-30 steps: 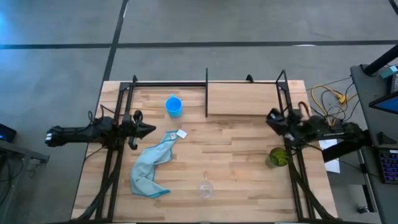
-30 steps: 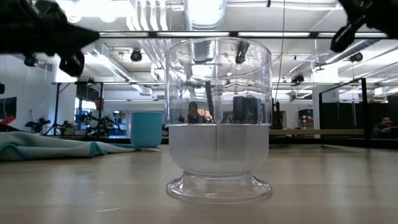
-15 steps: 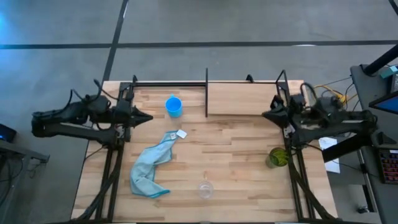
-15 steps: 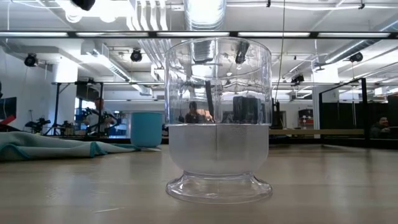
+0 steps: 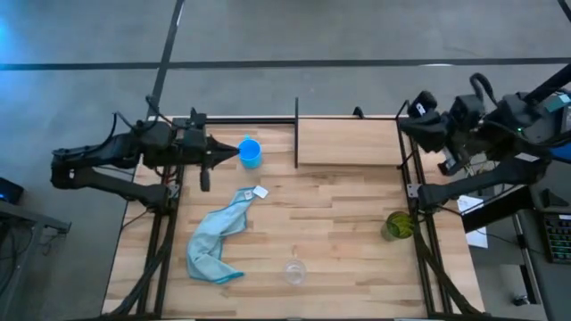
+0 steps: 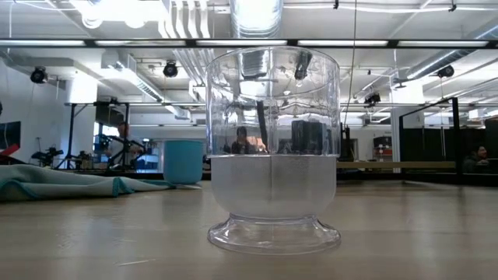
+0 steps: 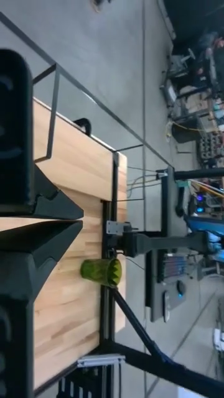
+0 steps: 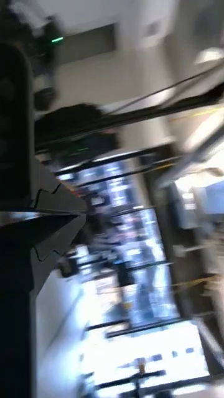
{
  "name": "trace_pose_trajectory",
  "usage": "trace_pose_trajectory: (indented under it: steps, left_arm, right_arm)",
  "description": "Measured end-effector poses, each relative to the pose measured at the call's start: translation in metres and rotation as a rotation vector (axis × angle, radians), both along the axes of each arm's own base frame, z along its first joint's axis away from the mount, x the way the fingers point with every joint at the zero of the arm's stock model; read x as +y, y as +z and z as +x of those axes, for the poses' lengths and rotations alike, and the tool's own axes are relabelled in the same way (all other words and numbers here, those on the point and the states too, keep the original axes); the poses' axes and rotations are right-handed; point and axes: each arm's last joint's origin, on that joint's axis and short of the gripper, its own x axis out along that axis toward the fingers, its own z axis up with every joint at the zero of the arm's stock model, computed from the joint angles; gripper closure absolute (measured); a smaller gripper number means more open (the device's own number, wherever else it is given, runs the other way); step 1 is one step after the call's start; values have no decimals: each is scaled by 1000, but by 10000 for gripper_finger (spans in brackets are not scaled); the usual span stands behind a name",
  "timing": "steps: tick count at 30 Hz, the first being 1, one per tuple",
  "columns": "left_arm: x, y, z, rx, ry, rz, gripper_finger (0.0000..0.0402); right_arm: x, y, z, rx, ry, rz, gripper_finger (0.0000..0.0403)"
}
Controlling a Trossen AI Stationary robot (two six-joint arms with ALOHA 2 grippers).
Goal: Stack small to large cups/mugs on shelf
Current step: Put the transparent mug on the shelf
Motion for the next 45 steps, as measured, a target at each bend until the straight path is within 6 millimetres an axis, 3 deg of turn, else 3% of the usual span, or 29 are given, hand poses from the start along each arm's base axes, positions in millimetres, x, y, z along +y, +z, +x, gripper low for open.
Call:
trace_pose_trajectory:
  steps: [3, 7, 10, 14, 21, 34, 39, 45]
  left_arm:
    - [0, 0, 11, -2, 19, -94, 402]
    - [-1, 3, 25, -3, 21, -259, 402]
    - [-5, 5, 36, 33, -118, -315, 402]
    - [-10, -1, 50, 140, -244, -424, 402]
    - [-16, -29, 73, 361, -310, -522, 402]
    - [-27, -92, 147, 592, -554, -710, 402]
    - [-29, -102, 169, 528, -611, -693, 402]
    - [-29, -89, 189, 269, -722, -520, 402]
  right_arm:
    - [0, -2, 2, 200, 7, 6, 394]
    - [0, -19, -3, 542, 4, 29, 394]
    - [-1, -37, -8, 762, -9, 67, 394]
    - [-1, -53, -6, 899, -29, 115, 394]
    - [0, -63, 1, 942, -28, 81, 394]
    - [0, -63, 3, 945, -29, 84, 394]
    - [0, -63, 3, 945, -30, 88, 394]
    - [-1, -63, 3, 940, -76, 87, 394]
